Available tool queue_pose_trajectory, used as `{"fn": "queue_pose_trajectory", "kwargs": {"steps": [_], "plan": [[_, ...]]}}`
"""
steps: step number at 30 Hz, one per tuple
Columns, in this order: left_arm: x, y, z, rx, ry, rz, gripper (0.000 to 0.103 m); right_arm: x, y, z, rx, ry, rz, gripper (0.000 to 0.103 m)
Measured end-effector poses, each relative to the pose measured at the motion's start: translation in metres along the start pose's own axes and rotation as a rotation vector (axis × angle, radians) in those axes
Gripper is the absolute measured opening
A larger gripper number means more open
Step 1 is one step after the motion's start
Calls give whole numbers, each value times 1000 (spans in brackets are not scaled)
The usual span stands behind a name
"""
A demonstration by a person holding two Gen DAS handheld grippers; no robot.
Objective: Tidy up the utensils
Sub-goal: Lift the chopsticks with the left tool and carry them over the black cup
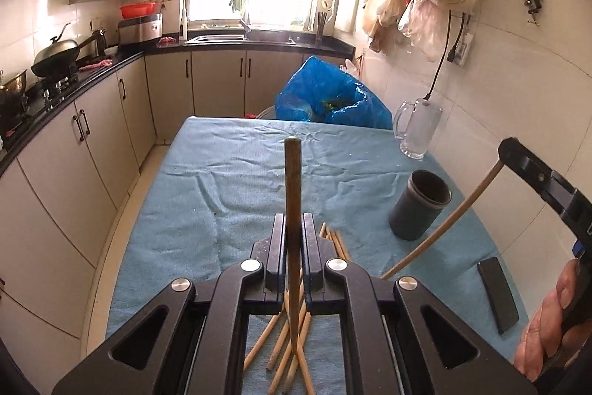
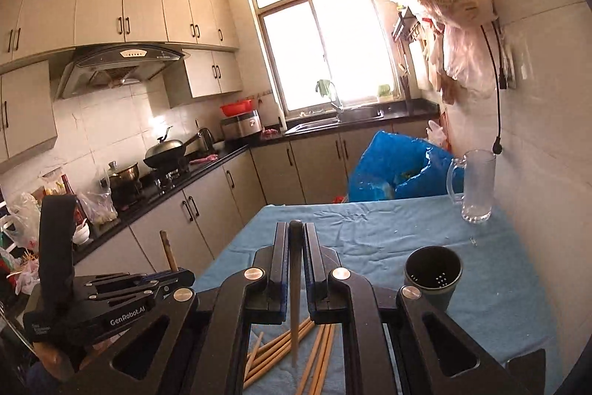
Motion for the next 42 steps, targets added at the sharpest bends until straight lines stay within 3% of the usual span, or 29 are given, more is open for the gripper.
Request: {"fn": "queue_pose_trajectory", "kwargs": {"steps": [29,42], "plan": [[0,45,-22,-38,12,61,7,-2,21,-48,-3,51,51,8],[30,97,-24,-109,23,98,7,23,59,-72,-62,105,69,8]]}}
Point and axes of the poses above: each gripper's, at about its wrist camera, not at the fingertips, and z roughly the way its jaws point, y to its right, x to its top, the point moved 7 cm from there along z, roughly the way its jaws point, and after that the axes turned 14 degrees about -z, right-handed, at the moved point
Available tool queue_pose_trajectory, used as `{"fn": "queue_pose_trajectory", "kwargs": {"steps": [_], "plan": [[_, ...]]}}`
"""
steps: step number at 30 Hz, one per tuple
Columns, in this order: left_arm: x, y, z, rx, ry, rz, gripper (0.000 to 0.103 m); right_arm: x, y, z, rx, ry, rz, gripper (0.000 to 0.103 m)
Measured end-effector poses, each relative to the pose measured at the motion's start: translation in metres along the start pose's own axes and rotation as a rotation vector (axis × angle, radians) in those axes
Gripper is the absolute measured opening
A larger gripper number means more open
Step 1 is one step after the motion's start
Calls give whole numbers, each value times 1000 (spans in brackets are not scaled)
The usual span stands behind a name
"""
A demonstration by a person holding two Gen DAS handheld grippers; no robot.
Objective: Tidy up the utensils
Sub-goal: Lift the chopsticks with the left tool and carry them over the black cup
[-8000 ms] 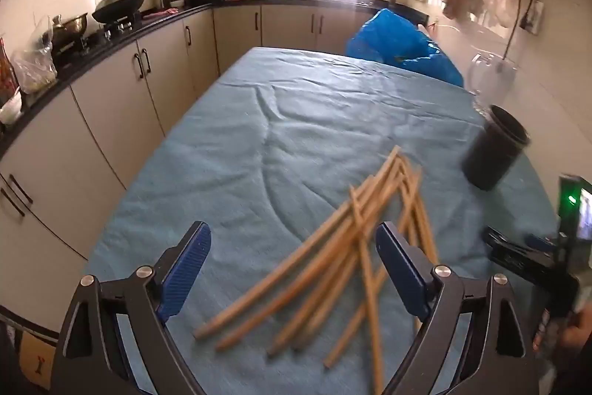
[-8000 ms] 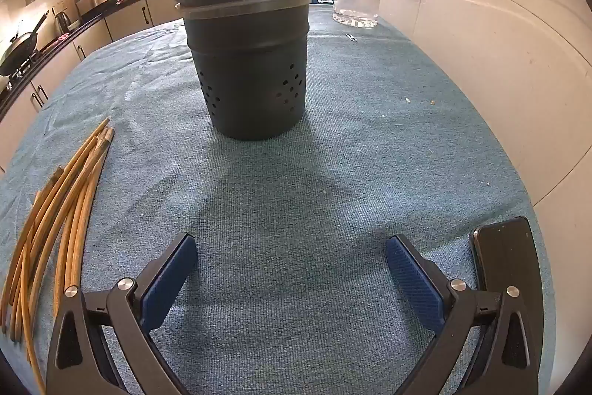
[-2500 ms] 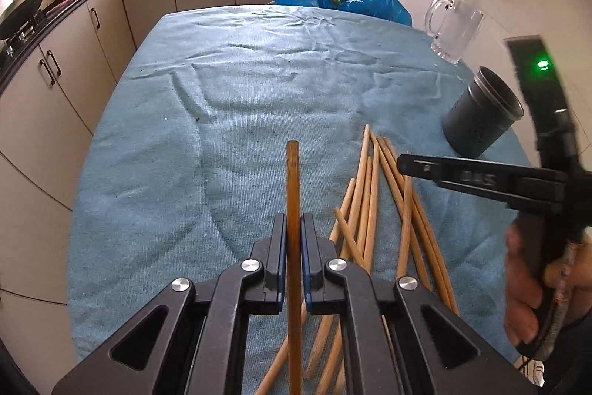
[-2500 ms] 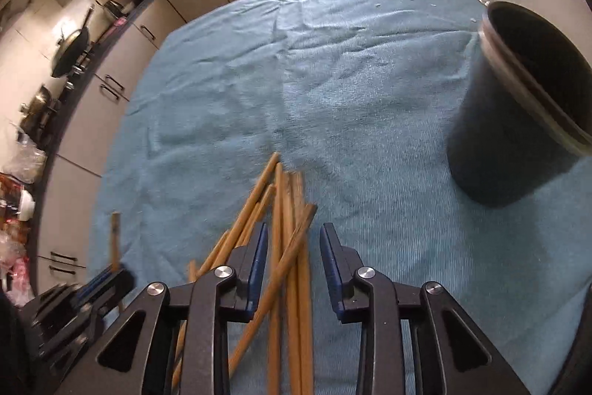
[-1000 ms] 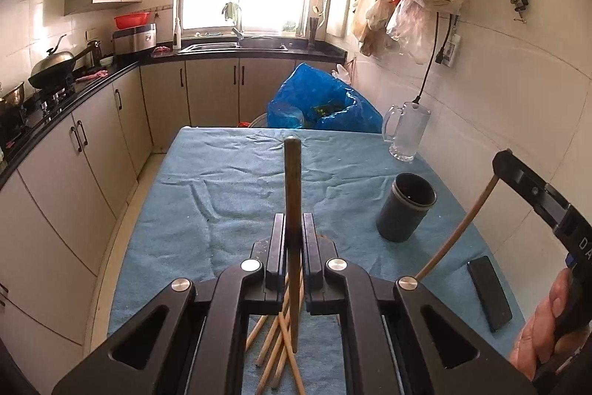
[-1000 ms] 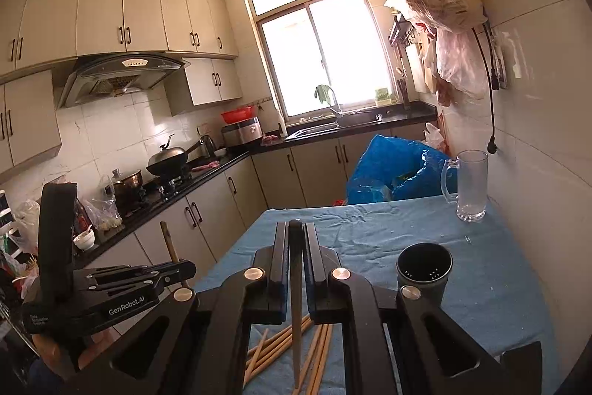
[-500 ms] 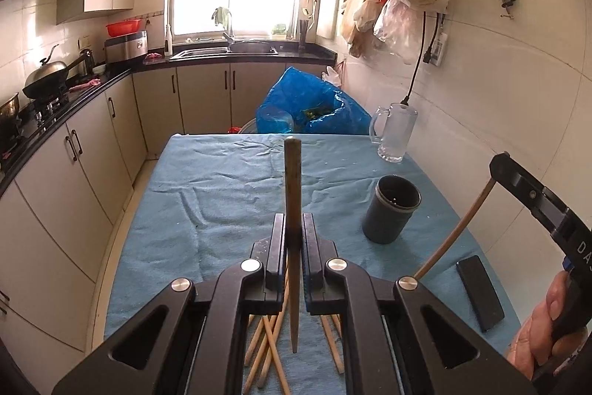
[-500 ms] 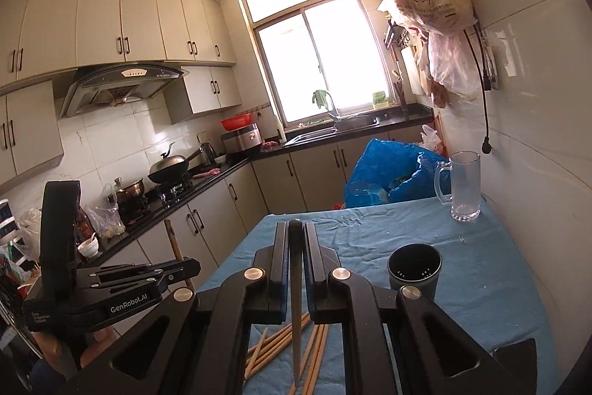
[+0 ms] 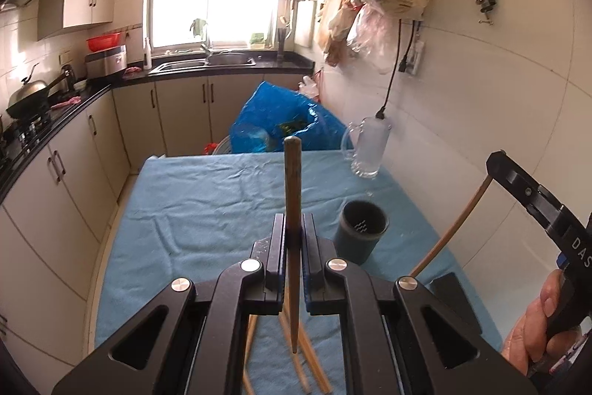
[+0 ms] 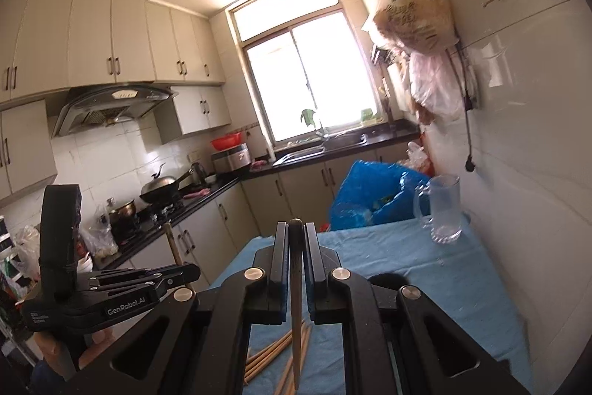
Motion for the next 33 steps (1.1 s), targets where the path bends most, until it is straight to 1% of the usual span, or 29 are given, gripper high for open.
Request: {"fn": "queue_pose_trajectory", "kwargs": {"steps": [8,12,14,18,20,23,28,33], "plan": [[38,43,26,-58,5,7,7,35,49,2,-67,41,29,8],[60,63,43,-89,6,-8,7,53,72,8,-112,62,38,8],[72,73,54,-96,21,-15,7,61,83,14,-128,70,41,8],[90,86,78,-132,22,-48,7,67,102,34,-155,65,49,8],[96,91,92,-143,22,-66,7,67,110,45,-186,63,39,8],[96,94,121,-151,-2,-103,7,60,121,62,-206,42,36,8],[72,87,169,-114,-63,-109,7,34,138,92,-207,-32,46,8],[53,81,197,-89,-114,-109,7,-2,146,119,-186,-131,70,8]]}}
Point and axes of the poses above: each gripper's, at about its wrist camera, not at the fingertips, and z roughly the way its jaws point, y to its right, x to its top, the point moved 7 cm from there along z, roughly the way its jaws point, and after that the axes turned 14 degrees about -z, right-handed, at the moved point
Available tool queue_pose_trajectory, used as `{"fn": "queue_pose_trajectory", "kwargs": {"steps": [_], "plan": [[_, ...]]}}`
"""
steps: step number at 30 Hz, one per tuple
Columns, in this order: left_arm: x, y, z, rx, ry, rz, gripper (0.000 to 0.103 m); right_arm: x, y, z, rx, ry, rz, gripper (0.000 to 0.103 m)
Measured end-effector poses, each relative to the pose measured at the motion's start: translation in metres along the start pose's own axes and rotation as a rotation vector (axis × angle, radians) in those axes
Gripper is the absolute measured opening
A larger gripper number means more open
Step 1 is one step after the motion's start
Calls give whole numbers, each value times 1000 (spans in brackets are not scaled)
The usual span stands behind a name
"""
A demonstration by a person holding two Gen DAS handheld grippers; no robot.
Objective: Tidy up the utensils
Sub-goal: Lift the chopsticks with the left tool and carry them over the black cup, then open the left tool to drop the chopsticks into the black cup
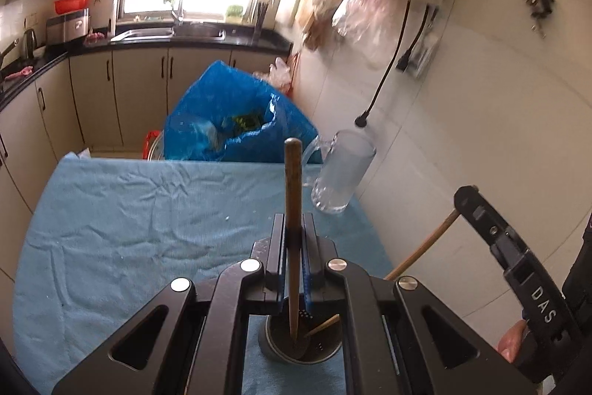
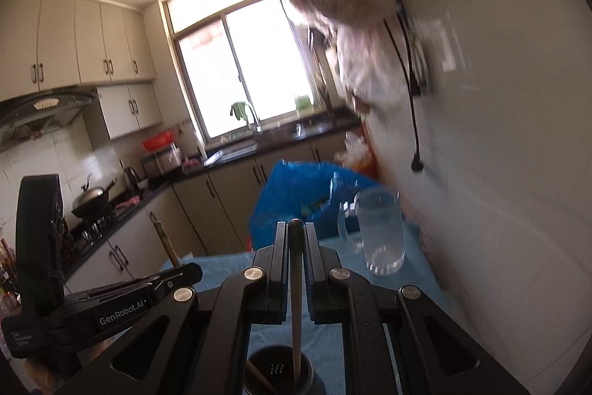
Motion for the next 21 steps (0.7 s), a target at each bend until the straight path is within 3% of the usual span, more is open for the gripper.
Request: {"fn": "queue_pose_trajectory", "kwargs": {"steps": [5,7,9,10,17,21], "plan": [[-9,-4,11,25,-30,8,9,-13,7,13,12,-45,19,10],[-8,-5,8,25,-30,2,16,-13,9,11,17,-46,28,19],[-6,-4,-1,20,-15,3,22,-7,11,1,1,-19,21,36],[-6,-4,-7,18,-7,8,26,-4,8,-5,-1,0,20,39],[-10,-23,-60,23,45,14,29,14,-4,-68,11,117,7,39],[-19,-52,-88,52,66,13,30,2,-22,-94,63,116,-8,39]]}}
Point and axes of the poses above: each gripper's, at about its wrist camera, not at the fingertips, and z roughly the way its jaws point, y to its right, x to its top, the point moved 7 cm from there along z, roughly the way its jaws point, and after that the axes turned 14 degrees about -z, right-handed, at the moved point
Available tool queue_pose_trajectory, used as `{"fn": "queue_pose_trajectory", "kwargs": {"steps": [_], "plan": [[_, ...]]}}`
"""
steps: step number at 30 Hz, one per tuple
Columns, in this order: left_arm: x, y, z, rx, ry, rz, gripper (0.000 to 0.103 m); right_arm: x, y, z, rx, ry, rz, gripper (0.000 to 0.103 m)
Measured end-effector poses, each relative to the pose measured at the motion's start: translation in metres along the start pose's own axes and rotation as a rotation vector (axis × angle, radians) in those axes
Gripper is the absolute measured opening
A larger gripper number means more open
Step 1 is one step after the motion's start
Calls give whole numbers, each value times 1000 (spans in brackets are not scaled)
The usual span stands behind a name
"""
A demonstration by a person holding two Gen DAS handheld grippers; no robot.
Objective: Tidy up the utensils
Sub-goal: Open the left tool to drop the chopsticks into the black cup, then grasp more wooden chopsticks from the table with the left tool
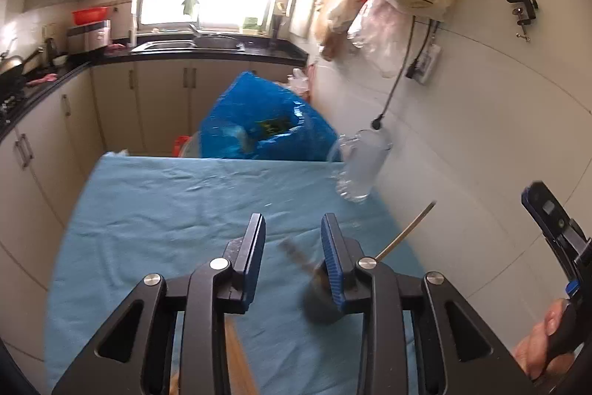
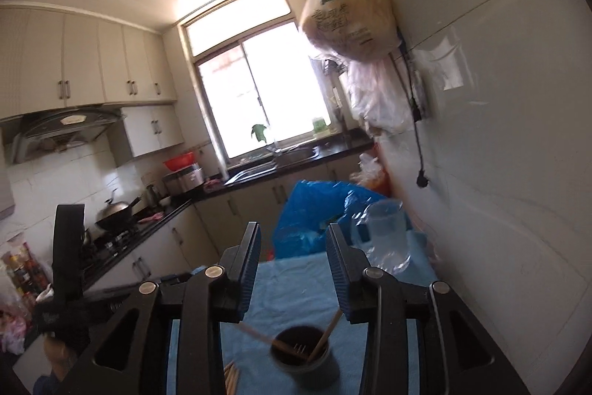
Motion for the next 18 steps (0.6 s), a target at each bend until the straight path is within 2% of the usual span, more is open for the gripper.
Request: {"fn": "queue_pose_trajectory", "kwargs": {"steps": [3,6,11,13,16,18], "plan": [[-13,-33,-15,40,-11,3,31,-18,-15,-2,55,-54,-17,39],[-37,-65,-12,101,-70,50,32,-44,-33,7,106,-141,-45,39],[-96,-110,36,171,-280,118,33,-91,-61,29,168,-279,-64,39],[-117,-124,57,208,-341,128,33,-108,-70,36,190,-322,-69,39],[-144,-136,84,229,-415,142,33,-138,-87,49,217,-408,-91,39],[-152,-140,94,246,-428,151,33,-151,-95,57,226,-452,-106,39]]}}
Point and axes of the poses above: each gripper's, at about its wrist camera, not at the fingertips, and z roughly the way its jaws point, y to its right, x to its top, the point moved 7 cm from there along z, roughly the way its jaws point, and after that the axes turned 14 degrees about -z, right-handed, at the moved point
